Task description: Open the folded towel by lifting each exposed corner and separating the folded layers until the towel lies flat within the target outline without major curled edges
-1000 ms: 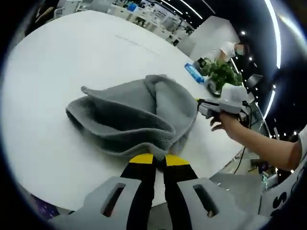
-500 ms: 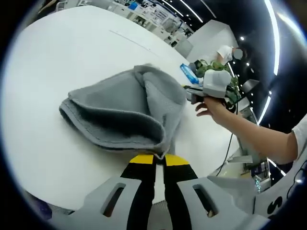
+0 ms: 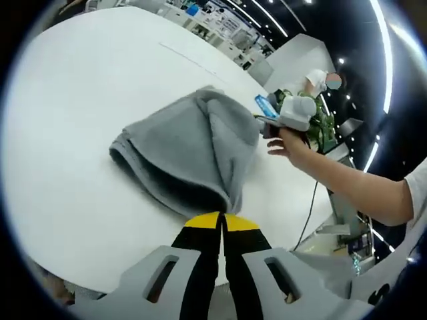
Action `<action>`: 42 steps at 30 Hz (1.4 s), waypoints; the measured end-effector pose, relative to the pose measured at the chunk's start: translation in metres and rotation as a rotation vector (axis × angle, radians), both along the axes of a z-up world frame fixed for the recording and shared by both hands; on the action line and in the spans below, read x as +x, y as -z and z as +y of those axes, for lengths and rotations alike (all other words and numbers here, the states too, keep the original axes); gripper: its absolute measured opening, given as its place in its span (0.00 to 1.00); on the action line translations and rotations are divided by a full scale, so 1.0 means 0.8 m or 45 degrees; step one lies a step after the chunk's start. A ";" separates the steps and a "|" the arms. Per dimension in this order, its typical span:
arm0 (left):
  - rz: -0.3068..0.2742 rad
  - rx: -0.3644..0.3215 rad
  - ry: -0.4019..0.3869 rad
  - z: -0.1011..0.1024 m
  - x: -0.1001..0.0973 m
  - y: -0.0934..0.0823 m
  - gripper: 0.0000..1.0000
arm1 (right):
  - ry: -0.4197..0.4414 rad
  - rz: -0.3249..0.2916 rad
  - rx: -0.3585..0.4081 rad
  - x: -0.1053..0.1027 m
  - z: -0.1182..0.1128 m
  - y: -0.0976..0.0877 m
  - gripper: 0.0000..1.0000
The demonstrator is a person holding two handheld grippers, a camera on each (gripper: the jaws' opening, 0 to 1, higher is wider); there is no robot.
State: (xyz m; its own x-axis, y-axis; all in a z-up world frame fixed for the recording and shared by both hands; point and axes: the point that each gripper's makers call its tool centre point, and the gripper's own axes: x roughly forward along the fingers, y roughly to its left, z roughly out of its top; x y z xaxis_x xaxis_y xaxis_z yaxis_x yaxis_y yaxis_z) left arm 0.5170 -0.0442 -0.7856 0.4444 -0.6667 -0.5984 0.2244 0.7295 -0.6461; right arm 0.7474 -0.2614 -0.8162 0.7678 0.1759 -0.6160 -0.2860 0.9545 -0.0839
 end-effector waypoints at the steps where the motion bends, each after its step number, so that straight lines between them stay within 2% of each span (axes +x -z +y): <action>1: -0.003 0.007 -0.008 0.003 0.000 0.000 0.00 | 0.013 -0.021 0.040 0.000 0.002 -0.007 0.09; 3: -0.003 0.006 -0.008 0.004 -0.001 -0.002 0.00 | 0.000 -0.092 0.067 -0.002 0.007 -0.027 0.16; 4: 0.002 0.004 0.000 0.003 -0.002 -0.003 0.00 | -0.028 -0.096 0.091 -0.007 0.013 -0.033 0.18; 6: 0.012 0.029 0.014 0.005 -0.003 -0.003 0.00 | -0.042 -0.093 0.203 -0.017 0.028 -0.042 0.23; 8: -0.006 0.072 0.030 0.011 0.002 -0.003 0.00 | -0.051 -0.063 0.357 -0.034 0.046 -0.049 0.28; 9: -0.010 0.086 0.029 0.014 0.006 -0.003 0.00 | -0.079 -0.006 0.453 -0.049 0.062 -0.049 0.32; 11: -0.017 0.087 0.009 0.021 0.016 -0.004 0.00 | -0.068 0.045 0.550 -0.071 0.077 -0.047 0.37; 13: -0.018 0.087 -0.036 0.028 0.028 -0.002 0.00 | -0.067 0.083 0.603 -0.085 0.087 -0.045 0.40; 15: -0.028 0.080 -0.071 0.034 0.040 -0.001 0.00 | -0.061 0.081 0.581 -0.098 0.091 -0.043 0.43; 17: -0.049 0.077 -0.115 0.042 0.051 0.001 0.00 | -0.079 0.099 0.607 -0.113 0.103 -0.043 0.42; 19: -0.057 0.077 -0.137 0.049 0.055 0.004 0.00 | -0.099 0.143 0.636 -0.125 0.113 -0.042 0.39; 22: -0.069 0.069 -0.165 0.058 0.053 0.009 0.00 | -0.148 0.133 0.605 -0.135 0.127 -0.041 0.38; 23: -0.066 0.065 -0.179 0.060 0.052 0.012 0.00 | -0.152 0.135 0.596 -0.136 0.128 -0.040 0.36; 24: -0.033 0.056 -0.191 0.060 0.051 0.014 0.00 | -0.154 0.130 0.597 -0.136 0.130 -0.041 0.31; 26: -0.036 0.053 -0.188 0.055 0.049 0.010 0.00 | -0.150 0.106 0.579 -0.135 0.133 -0.046 0.21; 28: -0.060 0.100 -0.180 0.057 0.052 0.013 0.00 | -0.164 0.067 0.574 -0.133 0.140 -0.057 0.11; 30: -0.059 0.119 -0.181 0.062 0.053 0.017 0.00 | -0.174 0.047 0.571 -0.133 0.149 -0.065 0.06; 31: -0.053 0.123 -0.186 0.064 0.053 0.018 0.00 | -0.202 0.031 0.569 -0.134 0.160 -0.071 0.06; 34: -0.039 0.111 -0.212 0.069 0.052 0.017 0.00 | -0.265 0.047 0.567 -0.144 0.189 -0.074 0.06; 39: -0.042 0.101 -0.237 0.073 0.055 0.017 0.00 | -0.373 0.065 0.528 -0.162 0.240 -0.069 0.06; 42: -0.044 0.096 -0.244 0.073 0.055 0.016 0.00 | -0.450 0.079 0.461 -0.172 0.272 -0.060 0.06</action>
State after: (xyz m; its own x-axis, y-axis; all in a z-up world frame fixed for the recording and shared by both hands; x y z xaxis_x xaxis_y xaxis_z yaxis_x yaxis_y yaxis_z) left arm 0.5613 0.0144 -0.7986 0.5802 -0.5219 -0.6253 0.0980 0.8069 -0.5825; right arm 0.6101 -0.0438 -0.7681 0.5863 0.6293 -0.5100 -0.5909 0.7630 0.2622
